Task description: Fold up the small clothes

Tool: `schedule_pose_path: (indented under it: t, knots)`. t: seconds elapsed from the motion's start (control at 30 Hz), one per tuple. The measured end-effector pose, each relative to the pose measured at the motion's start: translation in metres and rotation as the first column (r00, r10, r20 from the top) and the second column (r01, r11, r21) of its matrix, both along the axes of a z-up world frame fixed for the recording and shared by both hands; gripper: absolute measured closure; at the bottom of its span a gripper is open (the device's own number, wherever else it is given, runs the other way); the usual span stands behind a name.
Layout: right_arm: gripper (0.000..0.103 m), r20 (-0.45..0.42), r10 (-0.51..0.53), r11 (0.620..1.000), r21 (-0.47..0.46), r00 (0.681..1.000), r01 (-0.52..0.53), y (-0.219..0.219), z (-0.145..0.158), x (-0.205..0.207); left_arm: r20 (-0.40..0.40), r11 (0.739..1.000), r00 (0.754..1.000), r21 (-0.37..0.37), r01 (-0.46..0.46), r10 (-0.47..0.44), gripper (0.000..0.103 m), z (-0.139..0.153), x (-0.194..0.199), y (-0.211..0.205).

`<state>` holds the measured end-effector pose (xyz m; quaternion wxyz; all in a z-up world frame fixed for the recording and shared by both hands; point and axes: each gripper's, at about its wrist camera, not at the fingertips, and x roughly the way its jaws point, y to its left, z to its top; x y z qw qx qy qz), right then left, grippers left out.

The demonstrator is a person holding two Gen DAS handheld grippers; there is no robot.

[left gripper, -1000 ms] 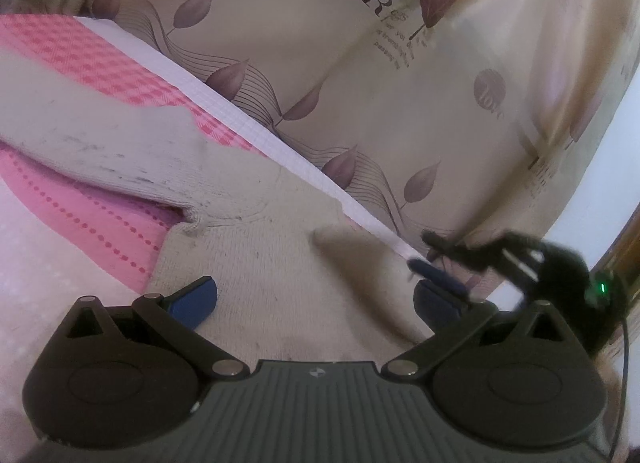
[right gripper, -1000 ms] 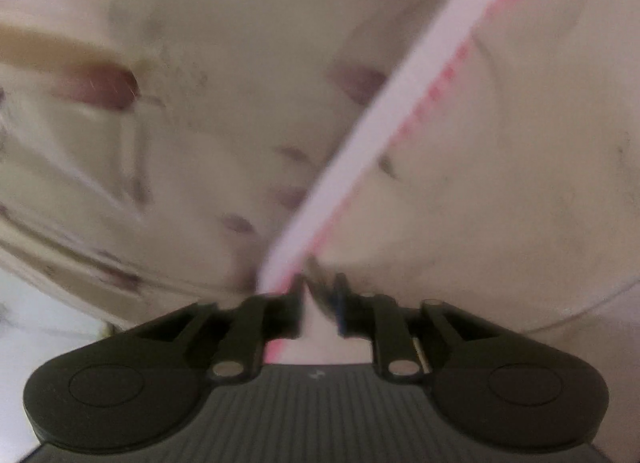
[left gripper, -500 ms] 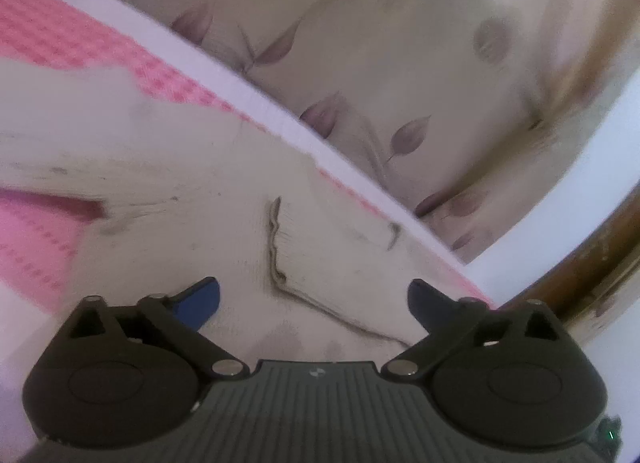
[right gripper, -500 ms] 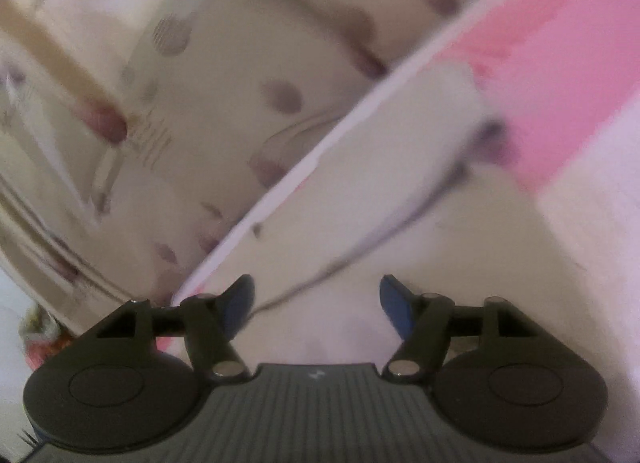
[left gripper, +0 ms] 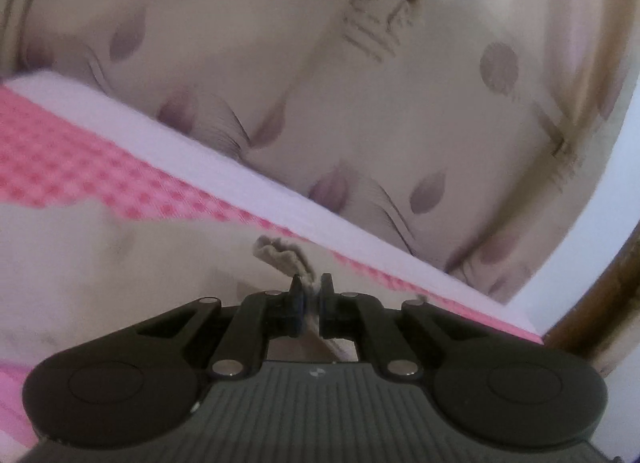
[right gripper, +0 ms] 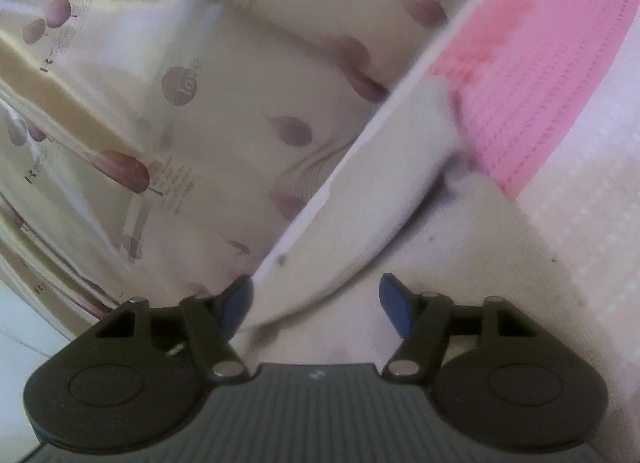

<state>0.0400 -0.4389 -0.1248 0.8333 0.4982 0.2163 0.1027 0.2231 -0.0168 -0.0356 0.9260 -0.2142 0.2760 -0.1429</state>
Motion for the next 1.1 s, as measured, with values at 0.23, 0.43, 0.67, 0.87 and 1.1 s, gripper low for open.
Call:
schedule_pose_path:
  t: [0.23,0.43,0.67,0.87,1.1]
  knots:
    - [0.034,0.000,-0.009,1.000,-0.002,1.000,0.009,0.001,-0.001,-0.003,-0.081,0.997,0.994,0.040,-0.068,0.072,0.097,-0.035,-0.002,0.014]
    - [0.034,-0.013,-0.020,1.000,-0.001,1.000,0.020,0.002,0.000,-0.002,-0.076,0.995,0.992,0.040,-0.093,0.096,0.095,-0.053,-0.006,0.012]
    - [0.031,-0.119,-0.023,0.999,-0.028,0.993,0.020,-0.021,0.010,0.047,-0.085,0.991,0.988,0.048,-0.122,0.126,0.086,-0.055,-0.008,0.013]
    - [0.042,-0.159,-0.162,0.982,-0.128,0.974,0.142,-0.044,0.005,0.049,-0.092,0.991,0.987,0.025,-0.128,0.130,0.086,-0.057,-0.007,0.017]
    - [0.028,-0.129,-0.193,0.981,-0.055,0.973,0.188,-0.048,0.029,0.022,-0.088,0.989,0.986,0.014,-0.144,0.145,0.086,-0.057,-0.010,0.018]
